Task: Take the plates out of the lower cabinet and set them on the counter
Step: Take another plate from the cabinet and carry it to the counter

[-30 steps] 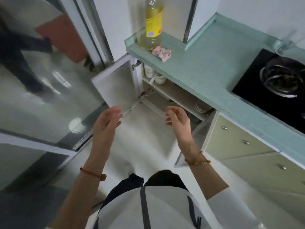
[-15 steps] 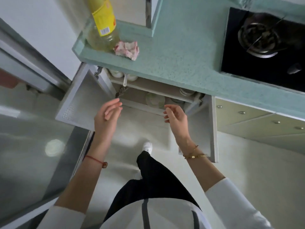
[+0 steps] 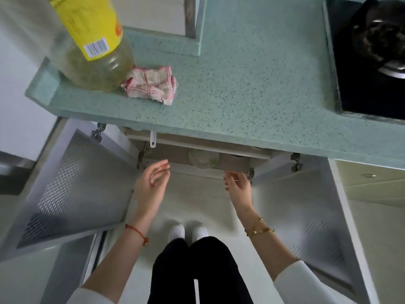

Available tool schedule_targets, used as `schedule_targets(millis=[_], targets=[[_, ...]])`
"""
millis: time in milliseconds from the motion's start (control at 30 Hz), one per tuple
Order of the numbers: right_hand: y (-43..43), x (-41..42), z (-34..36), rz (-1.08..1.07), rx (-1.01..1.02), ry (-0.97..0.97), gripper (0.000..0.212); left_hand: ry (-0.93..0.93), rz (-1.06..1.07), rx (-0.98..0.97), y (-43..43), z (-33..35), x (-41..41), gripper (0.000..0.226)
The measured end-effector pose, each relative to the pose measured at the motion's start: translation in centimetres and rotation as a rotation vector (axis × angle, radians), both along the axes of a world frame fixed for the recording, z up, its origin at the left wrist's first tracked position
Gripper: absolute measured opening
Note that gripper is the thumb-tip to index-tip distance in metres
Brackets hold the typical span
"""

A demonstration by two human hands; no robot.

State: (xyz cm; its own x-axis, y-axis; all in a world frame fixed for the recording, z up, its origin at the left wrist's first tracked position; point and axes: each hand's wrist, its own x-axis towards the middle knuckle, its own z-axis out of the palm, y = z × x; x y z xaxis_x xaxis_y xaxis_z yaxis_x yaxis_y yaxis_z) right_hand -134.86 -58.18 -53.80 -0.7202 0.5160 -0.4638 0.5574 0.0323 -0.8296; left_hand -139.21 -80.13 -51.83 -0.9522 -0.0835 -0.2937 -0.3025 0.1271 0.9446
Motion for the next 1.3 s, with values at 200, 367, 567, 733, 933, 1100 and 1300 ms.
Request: schedule_targets(millis=[200, 367, 567, 733, 933, 1100, 1300], targets=[[1.3, -5.1, -16.1, -0.015, 0.074, 0.022, 0.014, -0.008, -0.144, -0.144, 0.9, -15.9, -6.3, 0.025], [4.0, -9.4, -29.8, 0.028, 0.237, 0.002, 0.012, -0.074, -0.202, -0.123, 2.1, -30.4, -11.4, 0.035], [6.5, -13.6, -43.0, 0.097, 0.281, 0.007, 0.018, -0.118, -0.303, -0.27, 5.2, -45.1, -17.4, 0.048], [7.7, -15.9, -49.5, 0.192, 0.417, -0.024, 0.025, -0.115, -0.277, -0.312, 7.5, -51.7, -20.2, 0.054], [8.4, -18.6, -52.9, 0.213, 0.503, -0.081, 0.046, -0.087, -0.297, -0.38, 8.4, -55.3, -21.9, 0.053], [8.9, -20.3, -54.5, 0.177, 0.497, -0.084, 0.034, -0.031, -0.404, -0.43, 8.9, -56.1, -23.0, 0.05], [8.9, -20.7, -55.2, 0.094, 0.416, -0.074, 0.037, 0.002, -0.484, -0.394, 9.0, -55.9, -23.1, 0.068]])
